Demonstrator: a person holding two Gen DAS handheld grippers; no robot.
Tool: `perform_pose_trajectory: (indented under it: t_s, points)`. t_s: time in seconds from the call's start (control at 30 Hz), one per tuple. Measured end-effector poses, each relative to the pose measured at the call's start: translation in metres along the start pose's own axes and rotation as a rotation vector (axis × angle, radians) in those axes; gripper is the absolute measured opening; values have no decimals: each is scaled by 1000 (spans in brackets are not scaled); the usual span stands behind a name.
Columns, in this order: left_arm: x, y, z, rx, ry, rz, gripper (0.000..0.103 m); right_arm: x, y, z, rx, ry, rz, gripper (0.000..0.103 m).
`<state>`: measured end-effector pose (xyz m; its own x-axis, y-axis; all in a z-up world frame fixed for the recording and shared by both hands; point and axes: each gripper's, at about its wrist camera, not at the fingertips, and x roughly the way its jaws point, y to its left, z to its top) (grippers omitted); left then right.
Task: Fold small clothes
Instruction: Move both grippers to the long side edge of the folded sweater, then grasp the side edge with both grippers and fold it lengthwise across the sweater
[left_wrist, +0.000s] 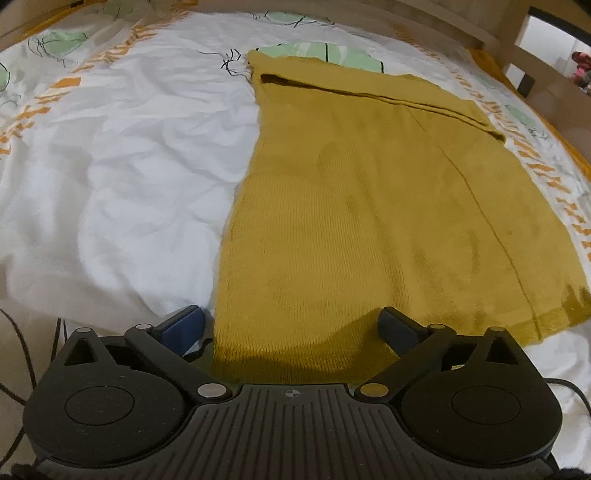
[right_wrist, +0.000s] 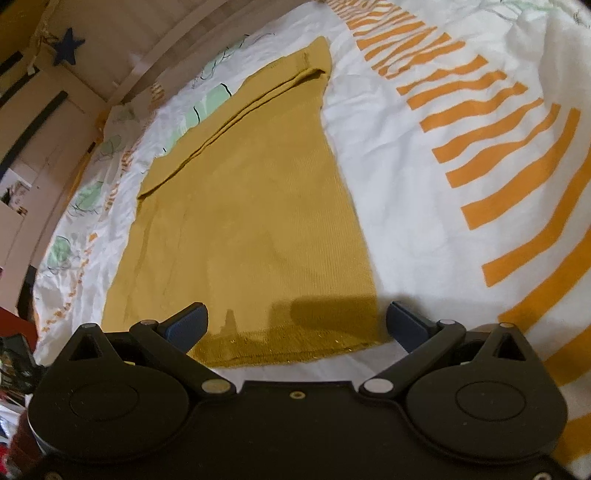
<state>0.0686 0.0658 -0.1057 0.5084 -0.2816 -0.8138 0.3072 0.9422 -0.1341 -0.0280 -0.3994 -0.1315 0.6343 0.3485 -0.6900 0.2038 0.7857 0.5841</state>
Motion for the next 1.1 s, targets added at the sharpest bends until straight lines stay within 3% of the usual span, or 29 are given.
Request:
perform_pose_trajectory:
  t_s: [0.2,0.4,0.57,0.7,0.8,0.93,1.1]
  points:
    - [-1,2,-2,-14,-21,-8,102,5,-10,3,45,-33,52,103]
    - [0,2,-1,-15,-23,-11,102,-9,-8,5,45,-190,-3,103]
    - [0,3,0,-15,-15,-14,102,3,-3,5,14,-132,-28,103]
    - [-1,4,1,-17,-13,-13,99,4,-5,5,15,-99,17,103]
    - [-4,5,0,-27,-19,-5,88,4,-8,5,53,-78,66,103]
    - [-11,9,-1,-55,-31,-7,61,2,-8,2,80,-62,87,103]
    - [-16,13,-1,-95,-27,-47,31,1,-9,3,111,-46,67,89]
